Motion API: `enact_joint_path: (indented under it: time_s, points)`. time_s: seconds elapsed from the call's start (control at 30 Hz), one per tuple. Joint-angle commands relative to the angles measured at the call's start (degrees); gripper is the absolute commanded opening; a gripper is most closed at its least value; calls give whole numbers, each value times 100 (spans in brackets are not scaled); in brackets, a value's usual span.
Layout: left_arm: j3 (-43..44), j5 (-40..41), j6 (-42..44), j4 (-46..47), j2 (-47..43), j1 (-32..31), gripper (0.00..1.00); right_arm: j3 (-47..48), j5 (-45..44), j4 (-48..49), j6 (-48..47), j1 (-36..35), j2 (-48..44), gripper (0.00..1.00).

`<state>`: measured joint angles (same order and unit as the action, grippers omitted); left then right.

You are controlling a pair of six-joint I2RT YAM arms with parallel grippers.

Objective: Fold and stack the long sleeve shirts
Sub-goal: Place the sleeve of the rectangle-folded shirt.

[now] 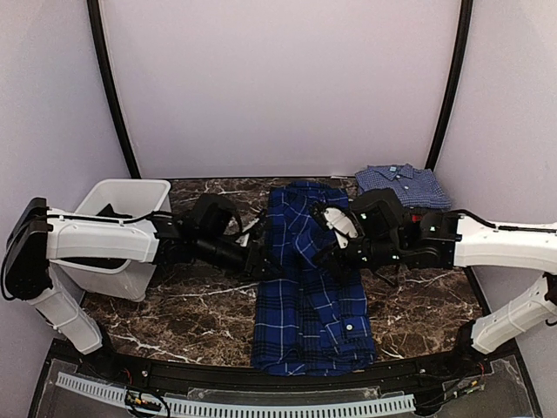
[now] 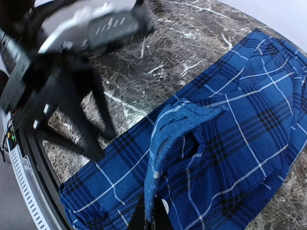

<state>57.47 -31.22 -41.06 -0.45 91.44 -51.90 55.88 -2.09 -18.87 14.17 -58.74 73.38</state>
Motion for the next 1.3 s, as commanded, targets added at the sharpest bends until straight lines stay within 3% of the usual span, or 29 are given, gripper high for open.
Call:
enact_joint_path:
  time_s: [0.0,0.33,1.27]
  points:
    - [-584,594,-395,-172,-495,509,43,-52,124,32,37,-447,259,0]
    - [-719,616,-278,-302,-565,646,43,95,50,-53,59,-1156,1217,0]
    - [-930,416,-297,-58,-306,655,43,354,542,865,667,-1531,2251,0]
